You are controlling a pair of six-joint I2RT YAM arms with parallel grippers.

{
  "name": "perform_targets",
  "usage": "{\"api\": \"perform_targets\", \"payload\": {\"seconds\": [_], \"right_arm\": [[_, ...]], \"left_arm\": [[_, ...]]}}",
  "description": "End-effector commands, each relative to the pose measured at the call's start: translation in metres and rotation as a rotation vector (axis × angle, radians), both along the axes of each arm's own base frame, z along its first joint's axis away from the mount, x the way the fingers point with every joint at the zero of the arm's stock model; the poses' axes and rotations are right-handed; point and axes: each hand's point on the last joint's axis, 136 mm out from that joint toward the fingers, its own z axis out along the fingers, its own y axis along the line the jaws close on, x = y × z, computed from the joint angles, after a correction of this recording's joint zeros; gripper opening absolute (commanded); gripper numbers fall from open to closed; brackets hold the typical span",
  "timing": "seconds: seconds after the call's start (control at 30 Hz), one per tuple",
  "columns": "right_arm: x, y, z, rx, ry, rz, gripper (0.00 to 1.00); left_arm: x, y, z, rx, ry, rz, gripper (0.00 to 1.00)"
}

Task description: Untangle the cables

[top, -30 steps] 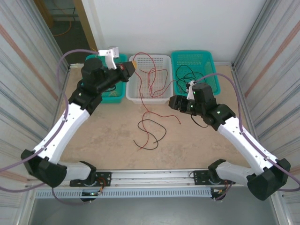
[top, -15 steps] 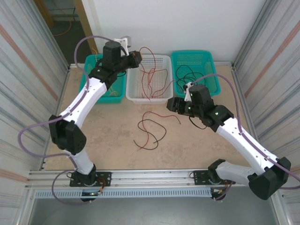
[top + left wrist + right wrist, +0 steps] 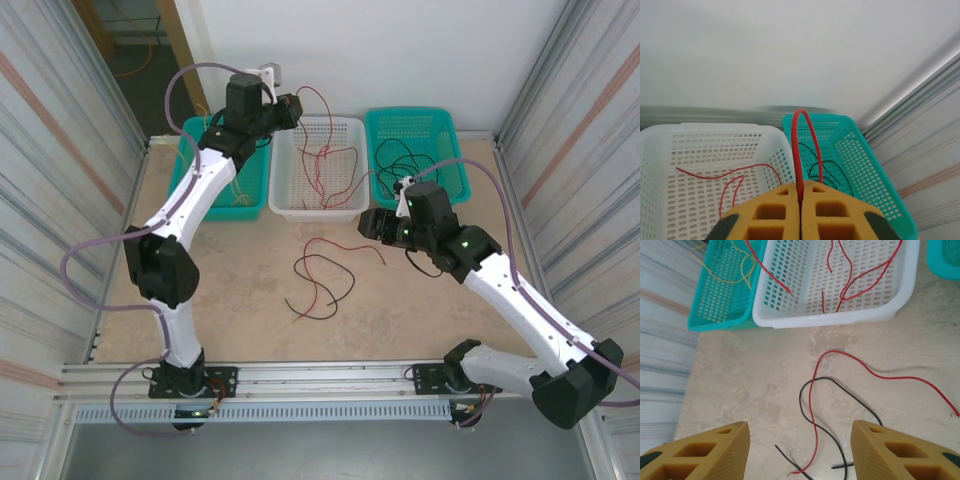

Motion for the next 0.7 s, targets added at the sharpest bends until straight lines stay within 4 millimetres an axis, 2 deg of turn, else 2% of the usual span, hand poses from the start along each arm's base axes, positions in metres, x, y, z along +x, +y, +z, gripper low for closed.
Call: {"api": "perform_targets", "payload": {"seconds": [0.0, 0.07, 0.17, 0.27, 0.33, 0.43, 0.5, 0.57, 0.67], "right_arm": [[-0.004, -0.002, -0.003, -0.016, -0.001, -0.003, 0.55], [-0.004, -0.002, -0.004, -0.017, 0.001, -0.002, 0.55], [-0.004, -0.002, -0.006, -0.026, 0.008, 0.001, 0.55], [-0.003, 0.000, -0.010, -0.031, 0.018, 0.007, 0.55], [-0.001, 0.003, -0.013, -0.033, 0.028, 0.010, 0.55], [0.001, 0.011, -0.024, -0.039, 0.058, 0.031, 0.56], [0.000, 0.019, -0.036, -0.047, 0.090, 0.053, 0.55], [-0.002, 0.029, -0.052, -0.073, 0.122, 0.076, 0.55], [-0.006, 0.045, -0.077, -0.112, 0.165, 0.107, 0.54]], "left_arm": [[0.008, 0.007, 0.000, 0.023, -0.009, 0.005, 0.27], [0.009, 0.008, -0.004, 0.031, 0.001, 0.001, 0.42], [0.004, 0.010, -0.004, 0.038, 0.006, -0.001, 0.56], [-0.006, 0.013, 0.006, 0.035, -0.010, -0.007, 0.60], [-0.018, 0.015, 0.018, 0.024, -0.033, -0.020, 0.56], [-0.051, 0.015, 0.034, -0.019, -0.069, -0.075, 0.52], [-0.078, 0.014, 0.034, -0.021, -0.076, -0.110, 0.49], [-0.109, 0.015, 0.027, 0.015, -0.071, -0.141, 0.47], [-0.154, 0.021, -0.007, 0.063, -0.017, -0.164, 0.46]]}}
